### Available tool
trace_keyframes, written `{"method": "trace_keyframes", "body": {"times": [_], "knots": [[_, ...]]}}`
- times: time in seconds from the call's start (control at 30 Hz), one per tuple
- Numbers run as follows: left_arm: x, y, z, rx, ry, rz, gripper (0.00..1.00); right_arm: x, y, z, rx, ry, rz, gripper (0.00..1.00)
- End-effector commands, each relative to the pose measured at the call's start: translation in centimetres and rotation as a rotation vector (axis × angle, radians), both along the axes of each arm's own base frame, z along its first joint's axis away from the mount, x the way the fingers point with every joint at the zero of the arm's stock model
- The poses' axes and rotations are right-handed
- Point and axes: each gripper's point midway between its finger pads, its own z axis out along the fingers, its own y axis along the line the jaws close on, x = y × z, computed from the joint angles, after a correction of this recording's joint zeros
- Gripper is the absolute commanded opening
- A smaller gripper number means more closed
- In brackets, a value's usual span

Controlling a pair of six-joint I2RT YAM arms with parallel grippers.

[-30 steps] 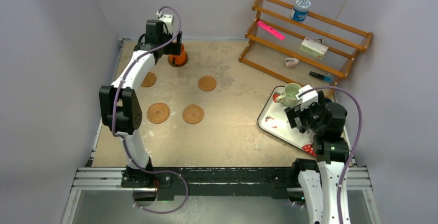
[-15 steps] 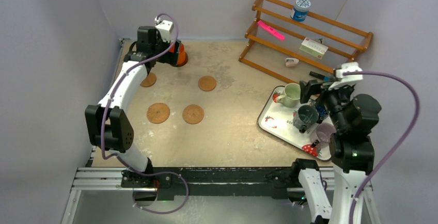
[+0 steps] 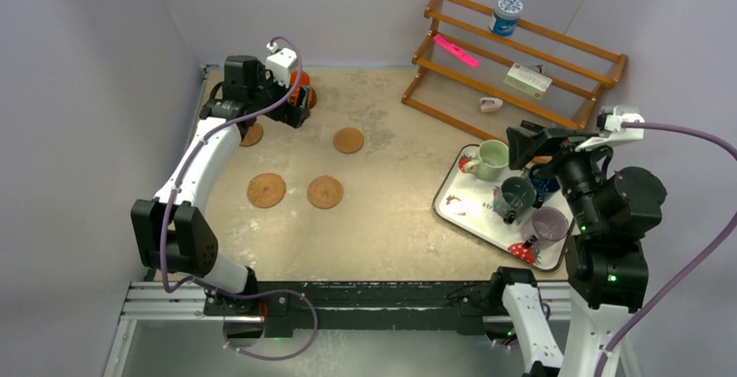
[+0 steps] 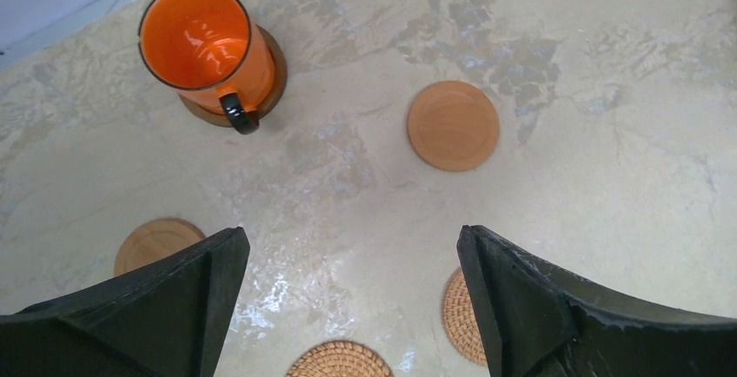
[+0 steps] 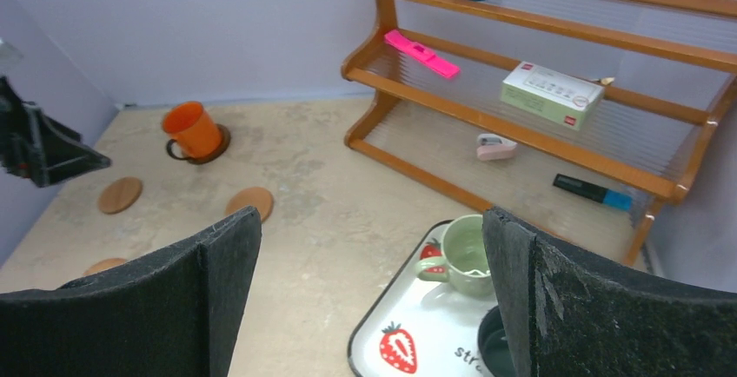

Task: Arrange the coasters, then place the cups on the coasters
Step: Pick up the cup from the tray.

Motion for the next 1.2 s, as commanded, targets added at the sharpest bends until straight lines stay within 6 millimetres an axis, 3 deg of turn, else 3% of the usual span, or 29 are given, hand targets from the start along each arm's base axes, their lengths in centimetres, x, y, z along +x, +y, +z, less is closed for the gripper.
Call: {"method": "trace_keyframes", "body": {"times": [0.0, 0.3, 0.47, 0.6, 0.73, 0.87, 1.0, 1.17], "knots": [[-0.5, -0.3, 1.3, -0.013, -0.041, -0.043, 0.98, -1.5, 1.6, 4.2, 0.036, -0.096, 0.076, 0.99], [-1.6, -0.4, 1.7, -0.023, -0.064, -0.05, 0.99, -1.0, 4.6, 4.7, 0.107, -0.112, 0.255, 0.99], [-2.0, 0.0, 2.8, -0.015, -0.108, -0.034, 0.99, 0.4, 4.2, 3.1, 0.082, -0.085, 0.241, 0.99], [-2.3, 1.6, 3.8, 0.029, -0.169, 0.039, 1.0, 1.3, 3.0, -0.2, -0.039, -0.024, 0.202, 0.99], [-3.1, 3.9, 4.8, 0.088, -0.25, 0.145, 1.0, 1.6, 3.2, -3.7, -0.198, 0.025, 0.273, 0.99], [-4.3, 5.5, 3.4, 0.144, -0.272, 0.194, 1.0, 1.9, 3.9, -7.0, -0.301, 0.046, 0.372, 0.99], [-5.7, 4.4, 1.8, 0.135, -0.301, 0.113, 1.0, 2.5, 3.8, -10.2, -0.391, 0.056, 0.419, 0.99], [-7.2, 1.6, 1.1, 0.075, -0.276, -0.053, 1.0, 3.5, 3.8, -12.3, -0.426, 0.07, 0.445, 0.99]]}}
